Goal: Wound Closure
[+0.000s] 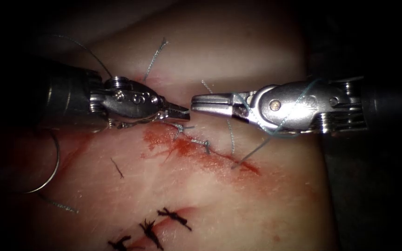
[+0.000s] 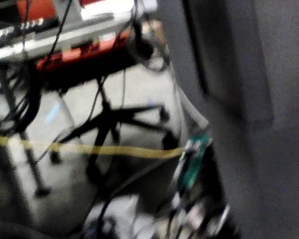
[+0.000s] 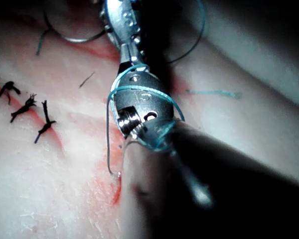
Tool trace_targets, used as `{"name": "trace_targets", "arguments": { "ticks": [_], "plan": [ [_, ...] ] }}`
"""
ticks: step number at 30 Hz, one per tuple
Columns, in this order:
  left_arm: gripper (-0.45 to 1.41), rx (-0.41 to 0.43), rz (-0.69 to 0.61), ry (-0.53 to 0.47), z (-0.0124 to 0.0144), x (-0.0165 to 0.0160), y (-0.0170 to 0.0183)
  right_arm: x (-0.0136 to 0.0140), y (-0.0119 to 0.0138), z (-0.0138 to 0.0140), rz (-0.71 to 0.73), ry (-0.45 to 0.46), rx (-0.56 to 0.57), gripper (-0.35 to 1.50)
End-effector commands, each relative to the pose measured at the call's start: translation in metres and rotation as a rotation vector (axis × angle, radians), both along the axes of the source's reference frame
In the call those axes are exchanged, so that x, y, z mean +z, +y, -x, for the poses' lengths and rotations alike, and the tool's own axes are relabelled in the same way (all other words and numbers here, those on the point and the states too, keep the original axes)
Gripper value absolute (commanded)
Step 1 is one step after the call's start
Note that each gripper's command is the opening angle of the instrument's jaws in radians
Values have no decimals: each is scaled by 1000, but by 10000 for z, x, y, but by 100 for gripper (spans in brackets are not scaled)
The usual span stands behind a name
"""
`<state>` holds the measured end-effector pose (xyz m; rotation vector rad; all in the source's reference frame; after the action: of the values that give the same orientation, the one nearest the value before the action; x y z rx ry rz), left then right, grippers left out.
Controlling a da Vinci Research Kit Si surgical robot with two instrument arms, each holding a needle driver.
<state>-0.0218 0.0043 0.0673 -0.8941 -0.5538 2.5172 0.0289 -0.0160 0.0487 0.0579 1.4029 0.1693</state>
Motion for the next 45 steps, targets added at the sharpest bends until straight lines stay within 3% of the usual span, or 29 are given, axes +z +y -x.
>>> {"name": "trace_targets", "arguments": {
  "ticks": [1, 7, 11, 17, 19, 22, 26, 35, 37, 40, 43, 45],
  "plan": [
    [-45, 7, -6, -5, 9, 2, -4, 3, -2, -11, 0, -9, 46, -35],
    [-45, 54, -49, -30, 32, -22, -28, 5, 2, -13, 3, -107, 229, -35],
    [-45, 74, -49, -38, 41, -33, -31, 10, 1, -11, -14, -238, 251, -35],
    [-45, 66, -31, -49, 49, -44, -31, 43, -8, 1, -306, -437, 366, -35],
    [-45, 65, -24, -47, 48, -41, -30, 70, -17, 17, -426, -532, 369, -35],
    [-45, 46, -33, -38, 50, -34, -29, 85, -22, 22, -448, -561, 330, -35],
    [-45, 19, -39, -23, 55, -10, -27, 107, -30, 21, -527, -582, 366, -35],
    [-45, 14, -33, 6, 58, 30, -19, 128, -11, 14, -558, -642, 368, -35],
    [-45, 19, -30, 12, 57, 35, -19, 130, -3, 15, -564, -645, 371, 0],
    [-45, 18, -32, 15, 54, 38, -20, 130, 6, 18, -570, -648, 368, 16],
    [-45, 16, -37, 26, 55, 39, -20, 132, 9, 20, -574, -680, 363, 68],
    [-45, 16, -36, 26, 56, 40, -21, 134, 8, 19, -578, -706, 355, 91]
  ]
}}
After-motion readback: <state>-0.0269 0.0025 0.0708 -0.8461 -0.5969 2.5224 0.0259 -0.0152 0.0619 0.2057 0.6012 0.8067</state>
